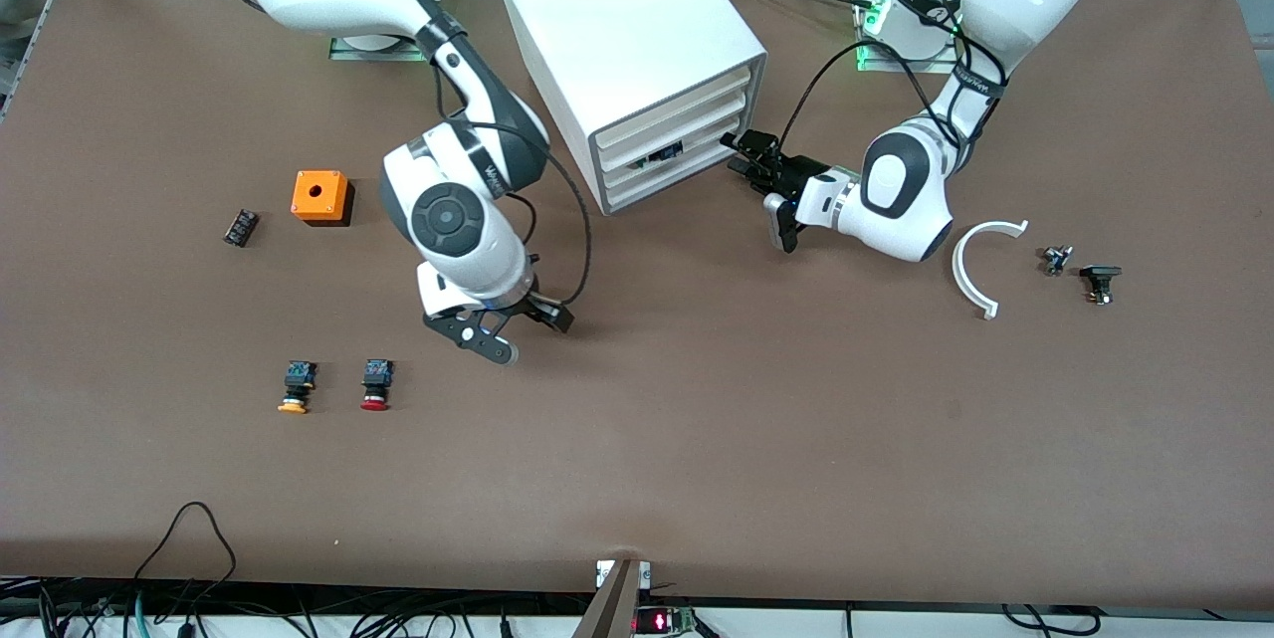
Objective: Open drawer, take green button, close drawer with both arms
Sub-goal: 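Pull the drawer open with the left gripper while the right gripper approaches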
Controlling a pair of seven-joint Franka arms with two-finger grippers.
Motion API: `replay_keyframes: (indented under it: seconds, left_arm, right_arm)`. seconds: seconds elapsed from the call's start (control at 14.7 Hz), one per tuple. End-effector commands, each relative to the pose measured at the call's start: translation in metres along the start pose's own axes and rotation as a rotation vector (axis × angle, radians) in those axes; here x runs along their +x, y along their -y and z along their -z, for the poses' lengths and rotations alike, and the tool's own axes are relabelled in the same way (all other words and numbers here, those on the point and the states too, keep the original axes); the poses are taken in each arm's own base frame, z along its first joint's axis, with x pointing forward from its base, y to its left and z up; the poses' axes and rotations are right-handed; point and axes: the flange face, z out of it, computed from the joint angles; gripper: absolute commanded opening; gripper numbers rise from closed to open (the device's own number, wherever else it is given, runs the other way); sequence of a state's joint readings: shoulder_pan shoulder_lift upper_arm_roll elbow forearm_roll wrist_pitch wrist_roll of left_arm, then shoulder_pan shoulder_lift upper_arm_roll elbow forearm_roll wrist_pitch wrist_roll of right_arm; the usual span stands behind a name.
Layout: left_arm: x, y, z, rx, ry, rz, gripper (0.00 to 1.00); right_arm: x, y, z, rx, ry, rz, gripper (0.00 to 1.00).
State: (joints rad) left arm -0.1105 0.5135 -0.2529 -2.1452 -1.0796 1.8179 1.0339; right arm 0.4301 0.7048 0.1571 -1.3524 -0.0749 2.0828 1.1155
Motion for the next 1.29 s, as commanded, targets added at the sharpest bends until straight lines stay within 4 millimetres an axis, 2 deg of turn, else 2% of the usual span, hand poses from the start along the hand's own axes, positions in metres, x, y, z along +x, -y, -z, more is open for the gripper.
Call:
replay_keyframes:
  seconds: [0.0, 0.2, 0.41, 0.68, 0.81, 0.88, 1.02, 1.15, 1.22]
  left_arm:
    - [0.000, 0.006, -0.020, -0.026, -0.025, -0.024, 0.62]
    - [-0.003, 0.013, -0.037, -0.037, -0.041, -0.020, 0.59]
    - [-0.008, 0.016, -0.050, -0.049, -0.021, -0.041, 0.45]
    - [-0.009, 0.022, -0.054, -0.053, -0.029, -0.044, 0.00]
    - [-0.008, 0.022, -0.053, -0.054, -0.032, -0.044, 0.00]
    - [-0.007, 0.021, -0.053, -0.053, -0.033, -0.046, 0.00]
    - [-0.004, 0.020, -0.048, -0.051, -0.042, -0.050, 0.00]
    - [0.000, 0.019, -0.039, -0.045, -0.055, -0.046, 0.00]
    - [0.008, 0.017, -0.029, -0.035, -0.067, -0.061, 0.00]
  right_arm:
    - [-0.004, 0.027, -0.003, 0.010, -0.012, -0.116, 0.99]
    - [-0.001, 0.043, -0.005, 0.011, -0.005, -0.225, 0.99]
    - [0.003, 0.049, -0.003, 0.035, -0.004, -0.275, 0.99]
    - [0.006, 0.059, -0.002, 0.074, -0.002, -0.344, 0.99]
    - [0.005, 0.061, -0.007, 0.071, -0.009, -0.342, 0.99]
    - [-0.003, 0.066, -0.010, 0.069, -0.014, -0.329, 0.99]
    - [-0.001, 0.066, -0.010, 0.069, -0.023, -0.328, 0.99]
    - [0.000, 0.066, -0.010, 0.069, -0.025, -0.319, 0.99]
    - [0.000, 0.066, -0.009, 0.071, -0.026, -0.319, 0.99]
